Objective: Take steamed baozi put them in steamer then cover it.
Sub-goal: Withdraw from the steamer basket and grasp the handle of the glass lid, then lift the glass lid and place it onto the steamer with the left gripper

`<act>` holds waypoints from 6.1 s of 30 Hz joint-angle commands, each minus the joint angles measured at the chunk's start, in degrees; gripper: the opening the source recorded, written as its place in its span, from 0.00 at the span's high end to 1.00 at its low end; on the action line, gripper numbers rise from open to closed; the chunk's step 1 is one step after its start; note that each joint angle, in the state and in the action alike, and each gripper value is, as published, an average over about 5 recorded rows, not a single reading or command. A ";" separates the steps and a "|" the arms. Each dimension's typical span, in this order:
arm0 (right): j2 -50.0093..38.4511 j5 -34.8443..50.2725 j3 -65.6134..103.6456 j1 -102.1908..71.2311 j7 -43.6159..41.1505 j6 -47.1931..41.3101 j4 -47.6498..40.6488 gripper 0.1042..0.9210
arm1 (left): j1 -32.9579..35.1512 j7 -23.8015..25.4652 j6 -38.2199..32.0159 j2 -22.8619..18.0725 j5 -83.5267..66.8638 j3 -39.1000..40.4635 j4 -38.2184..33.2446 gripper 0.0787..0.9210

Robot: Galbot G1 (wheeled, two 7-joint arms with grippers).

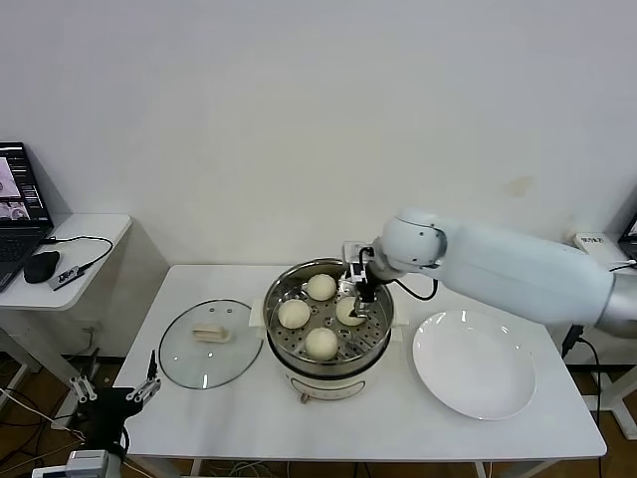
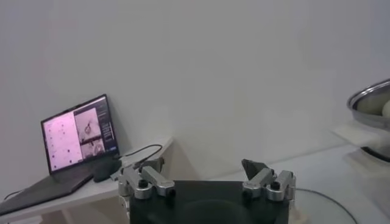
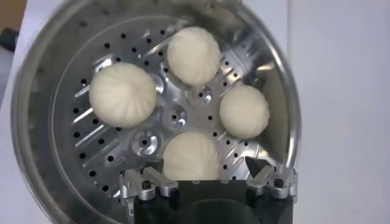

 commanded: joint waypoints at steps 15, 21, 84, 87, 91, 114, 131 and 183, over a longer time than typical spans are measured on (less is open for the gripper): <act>-14.59 -0.43 64.03 -66.74 37.76 24.62 18.56 0.12 | -1.75 -0.41 -1.74 -0.91 0.50 1.52 2.70 0.12; -2.33 -7.89 85.13 -86.38 36.78 34.74 19.46 0.12 | -2.28 -1.34 -3.73 -0.92 2.07 2.02 4.93 0.12; 35.68 -20.34 117.98 -117.89 30.28 46.03 20.28 0.12 | -44.22 0.19 -16.53 10.83 75.18 20.82 56.96 0.12; 35.76 -20.51 117.90 -117.91 30.24 46.26 19.79 0.12 | -44.92 0.62 -16.31 11.10 75.02 21.05 57.11 0.12; 35.90 -20.84 117.70 -117.94 30.19 46.47 19.42 0.12 | -45.99 0.97 -16.16 11.13 74.67 21.45 57.88 0.12; 36.45 -22.67 115.69 -117.90 30.12 47.02 18.54 0.12 | -47.14 -0.37 -16.57 9.92 68.91 21.71 60.67 0.23; 36.59 -23.45 115.12 -118.05 30.10 47.52 18.09 0.12 | -46.99 -1.80 -17.05 9.13 66.43 22.11 62.40 0.82; 34.32 -32.88 108.77 -113.43 30.93 49.65 13.18 0.12 | -30.28 18.95 21.18 16.17 61.94 29.55 1.92 0.93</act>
